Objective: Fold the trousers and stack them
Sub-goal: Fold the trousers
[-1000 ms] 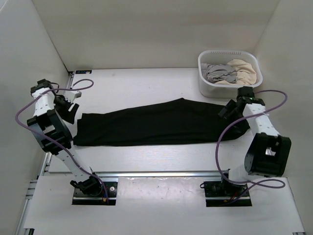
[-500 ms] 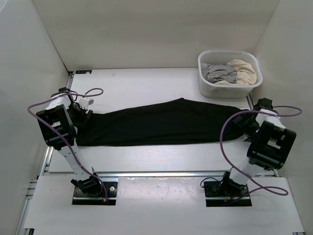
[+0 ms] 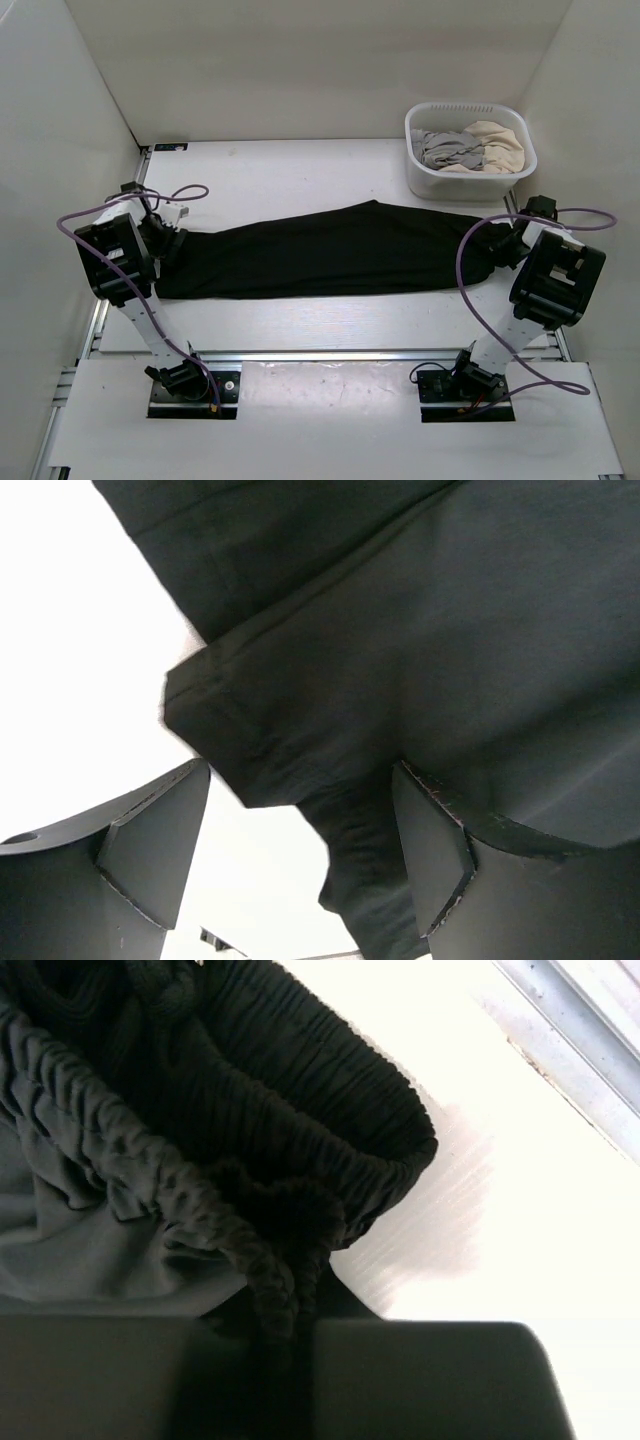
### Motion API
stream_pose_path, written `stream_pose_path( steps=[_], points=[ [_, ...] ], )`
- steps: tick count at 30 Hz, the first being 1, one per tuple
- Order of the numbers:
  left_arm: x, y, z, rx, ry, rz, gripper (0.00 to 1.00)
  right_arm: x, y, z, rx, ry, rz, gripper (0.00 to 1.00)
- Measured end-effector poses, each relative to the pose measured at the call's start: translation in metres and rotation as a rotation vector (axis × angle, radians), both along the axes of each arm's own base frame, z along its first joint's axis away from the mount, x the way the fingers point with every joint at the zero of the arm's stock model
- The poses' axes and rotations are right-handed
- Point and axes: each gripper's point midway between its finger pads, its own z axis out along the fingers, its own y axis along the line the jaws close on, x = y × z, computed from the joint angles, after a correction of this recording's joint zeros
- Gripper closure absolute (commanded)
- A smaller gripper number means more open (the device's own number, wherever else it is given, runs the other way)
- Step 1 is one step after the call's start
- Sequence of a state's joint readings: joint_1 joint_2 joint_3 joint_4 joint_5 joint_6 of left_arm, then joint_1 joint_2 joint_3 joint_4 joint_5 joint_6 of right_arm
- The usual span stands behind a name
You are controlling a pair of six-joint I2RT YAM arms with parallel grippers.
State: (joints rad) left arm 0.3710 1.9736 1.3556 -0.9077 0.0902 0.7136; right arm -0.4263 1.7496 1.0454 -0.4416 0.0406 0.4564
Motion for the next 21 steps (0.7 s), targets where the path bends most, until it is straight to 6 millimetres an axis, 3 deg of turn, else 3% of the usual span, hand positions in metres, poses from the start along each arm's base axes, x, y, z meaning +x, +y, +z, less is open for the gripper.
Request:
stream_pose_path(
  steps=[7,10,12,15,17,21],
  points=[
    [-0.002,-0.004,-0.001,0.024,0.016,-0.019,0.14,-0.002,-0.002,0.005,-0.037,0.007,0.001,1.0],
    [-0.003,-0.011,-0.001,0.025,0.024,-0.031,0.12,-0.007,-0.001,0.031,-0.135,0.03,0.039,1.0],
    [-0.003,-0.017,-0.001,0.02,0.028,-0.029,0.06,0.002,0.006,0.066,-0.234,-0.001,0.101,1.0],
    [-0.003,-0.022,0.0,0.012,0.035,-0.02,0.05,0.022,0.034,0.119,-0.351,-0.113,0.201,1.0],
    [-0.004,-0.024,0.0,0.003,0.035,-0.012,0.05,0.025,0.067,0.146,-0.413,-0.173,0.286,1.0],
    [-0.003,-0.031,0.002,-0.033,0.028,0.003,0.07,0.017,0.15,0.157,-0.457,-0.2,0.469,1.0]
  ],
)
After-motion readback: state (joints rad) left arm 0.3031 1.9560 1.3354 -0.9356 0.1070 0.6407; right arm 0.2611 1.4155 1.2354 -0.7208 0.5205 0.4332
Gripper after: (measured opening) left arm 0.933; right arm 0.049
